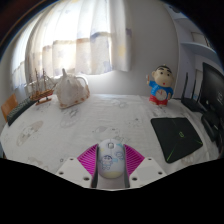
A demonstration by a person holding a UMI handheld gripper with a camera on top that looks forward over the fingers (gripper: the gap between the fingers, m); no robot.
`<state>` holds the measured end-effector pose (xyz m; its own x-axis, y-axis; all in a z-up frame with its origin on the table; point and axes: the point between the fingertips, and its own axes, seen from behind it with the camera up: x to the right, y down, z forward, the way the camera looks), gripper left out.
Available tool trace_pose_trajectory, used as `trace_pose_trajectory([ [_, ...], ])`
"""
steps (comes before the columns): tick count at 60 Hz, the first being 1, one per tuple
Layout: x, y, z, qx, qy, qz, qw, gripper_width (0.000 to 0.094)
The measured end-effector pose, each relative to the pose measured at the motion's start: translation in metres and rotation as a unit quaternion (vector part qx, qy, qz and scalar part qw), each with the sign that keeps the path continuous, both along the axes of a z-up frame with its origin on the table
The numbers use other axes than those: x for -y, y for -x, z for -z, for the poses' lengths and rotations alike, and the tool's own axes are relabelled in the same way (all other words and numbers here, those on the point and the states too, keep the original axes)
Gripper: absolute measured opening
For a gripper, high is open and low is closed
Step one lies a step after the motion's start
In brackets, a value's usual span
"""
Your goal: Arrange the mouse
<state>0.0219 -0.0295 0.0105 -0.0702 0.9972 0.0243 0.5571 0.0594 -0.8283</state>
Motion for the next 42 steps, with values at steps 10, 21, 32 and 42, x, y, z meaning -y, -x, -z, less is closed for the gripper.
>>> trace_pose_trajectory([
  [10,-0.030,0.029,-0.083,-0.035,0.023,-0.001,0.999,0.0360],
  [21,-0.147,0.077,-0.140,-0.080,-0.024,0.041,0.996,0.0359],
  [32,-0.253,0.097,-0.069,-0.041,-0.046,0.061,0.996,0.0359],
  [42,-0.286,0.086,0.010,0.015,-0.028,0.060,0.998,0.0387],
])
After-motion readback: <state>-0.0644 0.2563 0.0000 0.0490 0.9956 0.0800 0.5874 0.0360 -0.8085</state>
